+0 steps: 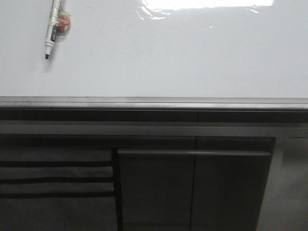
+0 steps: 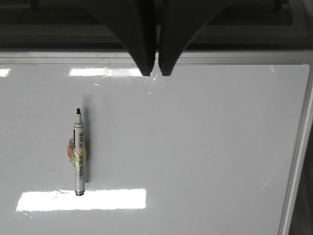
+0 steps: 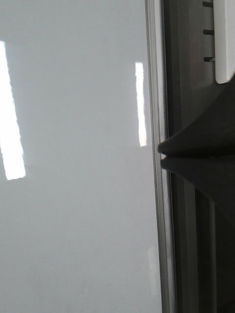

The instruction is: Write number 0 on whiteboard

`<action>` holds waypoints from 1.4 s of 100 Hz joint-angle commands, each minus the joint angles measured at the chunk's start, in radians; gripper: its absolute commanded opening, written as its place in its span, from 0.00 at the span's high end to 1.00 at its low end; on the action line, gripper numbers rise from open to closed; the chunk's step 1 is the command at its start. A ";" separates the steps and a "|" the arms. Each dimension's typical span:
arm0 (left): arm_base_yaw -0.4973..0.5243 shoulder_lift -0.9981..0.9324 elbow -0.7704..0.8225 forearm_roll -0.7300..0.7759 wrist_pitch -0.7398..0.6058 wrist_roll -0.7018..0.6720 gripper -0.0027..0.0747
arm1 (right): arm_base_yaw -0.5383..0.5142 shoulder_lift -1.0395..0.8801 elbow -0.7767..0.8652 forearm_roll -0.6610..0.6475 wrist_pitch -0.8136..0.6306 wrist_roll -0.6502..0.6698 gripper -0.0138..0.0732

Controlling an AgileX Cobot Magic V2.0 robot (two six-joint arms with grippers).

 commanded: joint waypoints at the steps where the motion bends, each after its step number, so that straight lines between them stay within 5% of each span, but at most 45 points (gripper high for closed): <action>1: -0.004 -0.026 0.025 -0.001 -0.072 -0.009 0.99 | 0.000 -0.018 0.013 -0.010 -0.080 -0.005 0.93; 140: -0.004 -0.026 0.005 -0.005 -0.163 -0.009 0.99 | 0.000 -0.016 -0.028 -0.025 -0.090 -0.005 0.93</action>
